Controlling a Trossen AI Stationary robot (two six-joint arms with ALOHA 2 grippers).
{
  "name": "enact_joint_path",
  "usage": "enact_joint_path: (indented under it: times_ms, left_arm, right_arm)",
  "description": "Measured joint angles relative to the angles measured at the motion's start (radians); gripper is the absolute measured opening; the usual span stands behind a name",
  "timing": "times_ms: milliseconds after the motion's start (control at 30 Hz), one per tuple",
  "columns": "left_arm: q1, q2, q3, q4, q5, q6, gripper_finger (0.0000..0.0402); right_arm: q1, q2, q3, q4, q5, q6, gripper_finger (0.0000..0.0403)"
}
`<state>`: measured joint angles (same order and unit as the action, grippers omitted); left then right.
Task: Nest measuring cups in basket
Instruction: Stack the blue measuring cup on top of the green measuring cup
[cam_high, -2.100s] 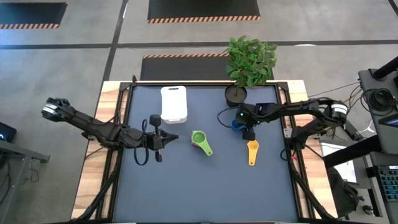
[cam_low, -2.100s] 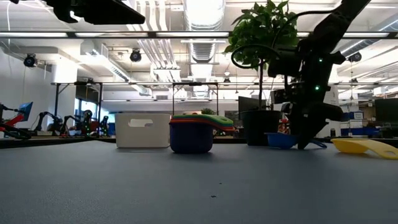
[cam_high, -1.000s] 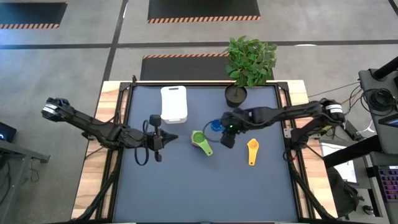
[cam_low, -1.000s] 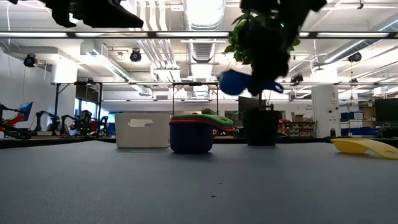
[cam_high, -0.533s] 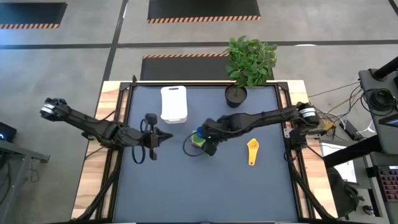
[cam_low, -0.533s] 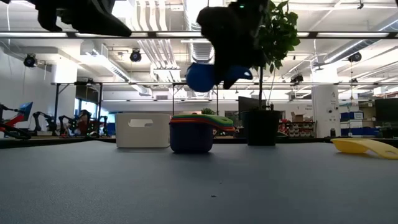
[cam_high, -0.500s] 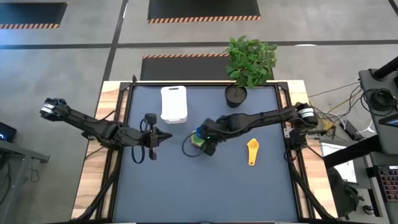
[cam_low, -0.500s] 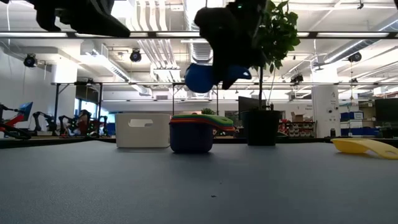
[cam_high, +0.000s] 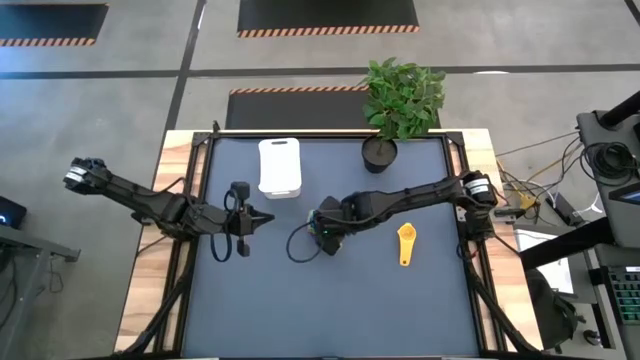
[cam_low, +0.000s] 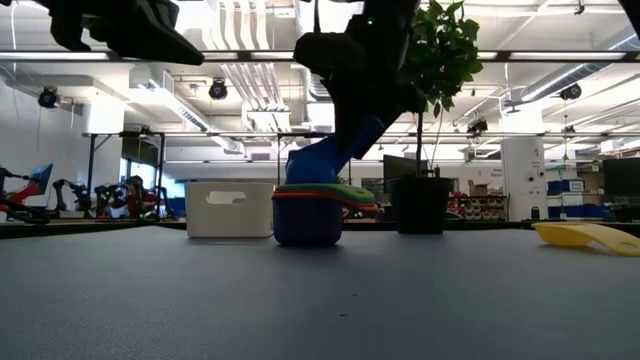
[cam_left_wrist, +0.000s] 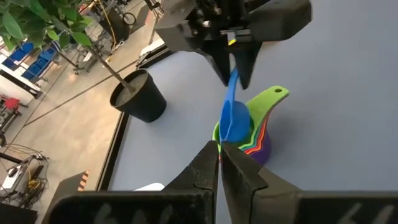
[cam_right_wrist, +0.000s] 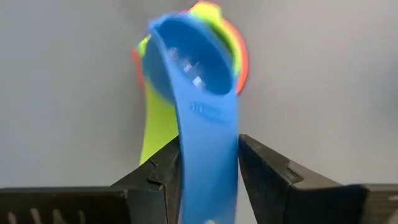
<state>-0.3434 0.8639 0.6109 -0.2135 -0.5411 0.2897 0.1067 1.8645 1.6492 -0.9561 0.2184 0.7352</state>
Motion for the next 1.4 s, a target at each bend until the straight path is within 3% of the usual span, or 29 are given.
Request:
enact_joint_path:
  times_ms: [133, 567, 833, 1000, 1233, 1400]
  left_arm:
    - [0.000, 0.000, 0.000, 0.000, 0.000, 0.000, 0.0000]
    - [0.000, 0.000, 0.000, 0.000, 0.001, -0.003, 0.0000]
    - [0.000, 0.024, 0.000, 0.019, 0.004, -0.015, 0.0000]
    - [0.000, 0.065, 0.000, 0.072, 0.008, -0.013, 0.0000]
    - [0.000, 0.120, 0.000, 0.114, 0.030, -0.054, 0.0000]
    - [-0.001, 0.185, 0.000, 0.159, 0.032, -0.140, 0.0000]
  right_arm:
    - [0.006, 0.000, -0.003, 0.002, 0.063, 0.005, 0.0137]
    - [0.018, -0.004, -0.002, -0.012, 0.058, -0.057, 0.0137]
    - [-0.019, -0.026, -0.004, -0.110, 0.047, -0.256, 0.0129]
    - [-0.052, -0.064, -0.042, -0.094, 0.072, -0.439, 0.0092]
    - [-0.069, -0.172, -0.229, 0.181, 0.070, -0.639, 0.0017]
    - [-0.084, -0.251, -0.419, 0.410, 0.067, -0.715, 0.0009]
